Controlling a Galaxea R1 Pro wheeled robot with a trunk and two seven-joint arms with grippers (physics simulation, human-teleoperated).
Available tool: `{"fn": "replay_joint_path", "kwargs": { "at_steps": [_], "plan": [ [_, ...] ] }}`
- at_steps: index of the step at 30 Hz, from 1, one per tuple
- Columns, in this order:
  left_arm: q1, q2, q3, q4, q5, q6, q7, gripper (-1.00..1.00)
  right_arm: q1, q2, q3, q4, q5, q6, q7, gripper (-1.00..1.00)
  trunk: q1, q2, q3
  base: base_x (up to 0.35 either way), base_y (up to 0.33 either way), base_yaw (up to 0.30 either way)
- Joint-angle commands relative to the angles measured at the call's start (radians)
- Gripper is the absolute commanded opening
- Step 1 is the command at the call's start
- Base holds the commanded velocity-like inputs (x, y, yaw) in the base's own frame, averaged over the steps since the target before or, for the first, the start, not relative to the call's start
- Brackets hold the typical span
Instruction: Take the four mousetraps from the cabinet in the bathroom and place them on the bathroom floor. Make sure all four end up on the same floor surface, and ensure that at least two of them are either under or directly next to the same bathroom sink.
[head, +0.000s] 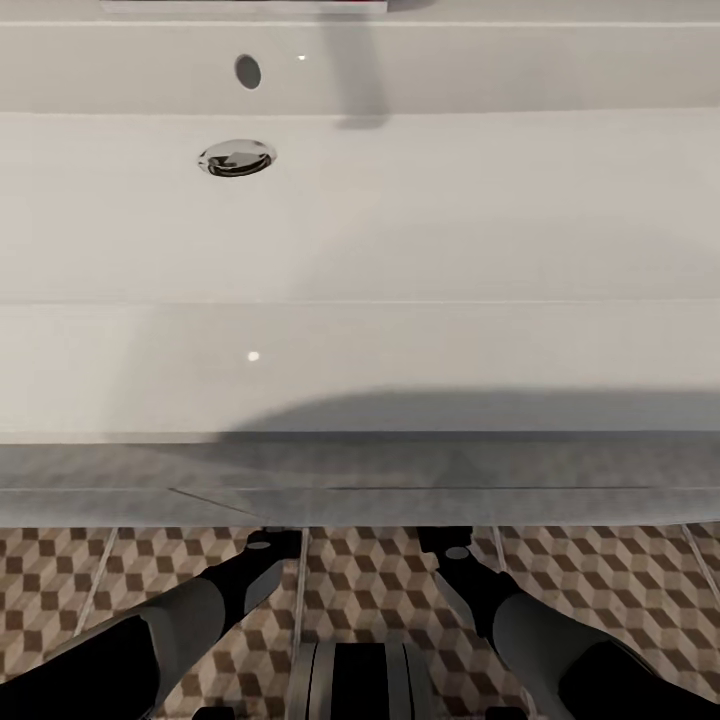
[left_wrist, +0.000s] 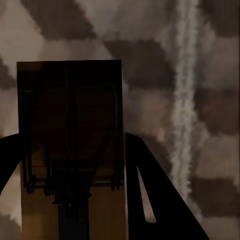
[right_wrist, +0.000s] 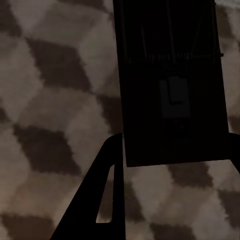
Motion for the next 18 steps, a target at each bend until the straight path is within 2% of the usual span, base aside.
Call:
{"fn": "replay_joint_path", "kwargs": {
  "at_steps": [1, 10, 14, 18],
  "plan": [
    [-0.002, 0.001, -0.008, 0.0, 0.005, 0.003, 0.006, -1.0, -0.001, 0.0, 0.007, 0.001, -0.012, -0.005, -0.003, -1.0, 0.0, 0.0, -0.001, 0.0, 0.0, 0.0],
    [-0.027, 0.003, -0.008, 0.032, 0.006, 0.03, 0.007, -1.0, -0.015, 0.002, 0.007, 0.012, -0.018, 0.014, -0.004, -1.0, 0.0, 0.0, -0.001, 0.0, 0.0, 0.0],
    [-0.048, 0.001, -0.008, 0.04, 0.008, 0.053, 0.008, -1.0, -0.055, 0.002, 0.003, 0.022, -0.021, 0.138, -0.015, -1.0, 0.0, 0.0, -0.001, 0.0, 0.0, 0.0],
    [-0.055, -0.001, -0.008, 0.041, 0.008, 0.062, 0.01, -1.0, -0.072, 0.003, 0.002, 0.023, -0.023, 0.172, -0.023, -1.0, 0.0, 0.0, -0.001, 0.0, 0.0, 0.0]
  ]
}}
